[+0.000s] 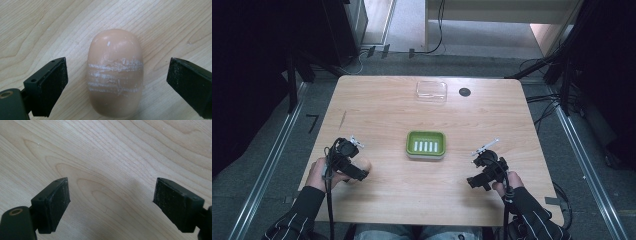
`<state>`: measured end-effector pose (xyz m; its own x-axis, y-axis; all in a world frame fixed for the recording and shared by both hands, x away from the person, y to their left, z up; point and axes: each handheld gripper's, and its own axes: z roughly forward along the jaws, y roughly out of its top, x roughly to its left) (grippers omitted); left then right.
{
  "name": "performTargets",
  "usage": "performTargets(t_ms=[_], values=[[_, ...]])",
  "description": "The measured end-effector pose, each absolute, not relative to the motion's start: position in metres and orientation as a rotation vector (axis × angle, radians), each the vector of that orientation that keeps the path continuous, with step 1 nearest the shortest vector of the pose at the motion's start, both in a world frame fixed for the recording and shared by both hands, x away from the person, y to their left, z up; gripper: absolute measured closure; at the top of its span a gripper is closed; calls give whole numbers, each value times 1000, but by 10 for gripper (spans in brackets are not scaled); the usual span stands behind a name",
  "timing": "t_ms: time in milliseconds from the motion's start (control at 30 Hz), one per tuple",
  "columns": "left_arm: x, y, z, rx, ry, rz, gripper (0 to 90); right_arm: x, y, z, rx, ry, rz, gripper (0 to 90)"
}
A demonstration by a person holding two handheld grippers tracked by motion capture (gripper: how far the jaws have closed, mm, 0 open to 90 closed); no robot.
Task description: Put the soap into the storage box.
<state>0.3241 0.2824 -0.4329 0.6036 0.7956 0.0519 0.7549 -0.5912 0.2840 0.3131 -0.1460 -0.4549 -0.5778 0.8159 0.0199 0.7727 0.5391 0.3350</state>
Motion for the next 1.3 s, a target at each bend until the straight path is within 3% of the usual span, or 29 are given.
performTargets(t_ms=[267,1000,1300], values=[[332,278,-438,2631,1254,229,68,313,-146,-455,1370,2633,463,141],[329,283,-446,2667,1250,205,312,313,-146,-454,1369,2631,469,141],[329,282,-449,2688,1236,203,327,313,-146,-454,1368,2632,468,141]])
